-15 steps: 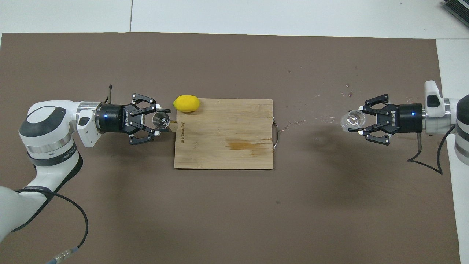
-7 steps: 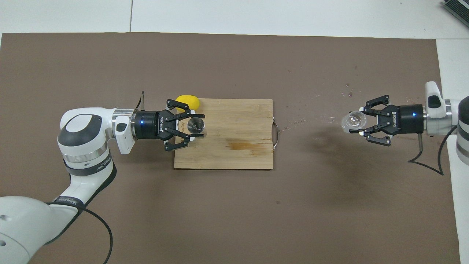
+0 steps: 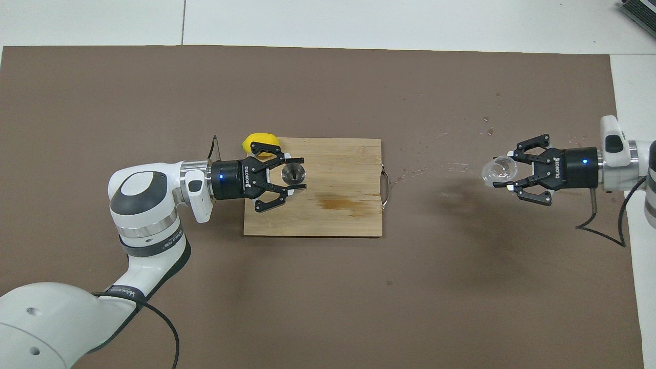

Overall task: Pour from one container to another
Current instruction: 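Carry the metal cup with the left gripper onto the cutting board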

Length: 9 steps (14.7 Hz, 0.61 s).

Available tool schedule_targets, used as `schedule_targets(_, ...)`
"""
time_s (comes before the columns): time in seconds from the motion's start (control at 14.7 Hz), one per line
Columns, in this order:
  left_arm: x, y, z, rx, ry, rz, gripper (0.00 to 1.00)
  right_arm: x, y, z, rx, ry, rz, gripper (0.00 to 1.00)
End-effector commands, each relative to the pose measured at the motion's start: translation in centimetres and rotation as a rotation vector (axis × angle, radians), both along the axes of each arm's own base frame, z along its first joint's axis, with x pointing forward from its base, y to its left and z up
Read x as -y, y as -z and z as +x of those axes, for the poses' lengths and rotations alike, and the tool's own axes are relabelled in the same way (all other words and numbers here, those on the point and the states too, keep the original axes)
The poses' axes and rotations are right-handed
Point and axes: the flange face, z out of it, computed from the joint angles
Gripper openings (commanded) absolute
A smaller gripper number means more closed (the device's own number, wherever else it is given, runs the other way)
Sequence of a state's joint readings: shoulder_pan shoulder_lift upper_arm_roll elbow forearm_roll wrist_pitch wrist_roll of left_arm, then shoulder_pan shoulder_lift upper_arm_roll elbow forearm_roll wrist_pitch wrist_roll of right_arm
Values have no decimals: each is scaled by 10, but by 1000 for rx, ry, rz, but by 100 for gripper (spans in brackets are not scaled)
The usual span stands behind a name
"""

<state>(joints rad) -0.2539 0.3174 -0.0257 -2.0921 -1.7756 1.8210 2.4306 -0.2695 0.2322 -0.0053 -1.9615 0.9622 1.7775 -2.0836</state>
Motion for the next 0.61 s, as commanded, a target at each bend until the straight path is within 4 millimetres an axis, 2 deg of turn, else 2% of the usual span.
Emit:
schedule_targets(0.0,8,5,-22,39,-50,14,22,0,-8,-8,-5,17,22,0)
schedule_targets(0.34,34,17,-40,73,-66,-8,22,-4,-8,-7,-4,8,21,0)
schedule_targets(0.54,35,20,-41,133,-66,-5,22,-13,-8,-6,-7,-5,20,0)
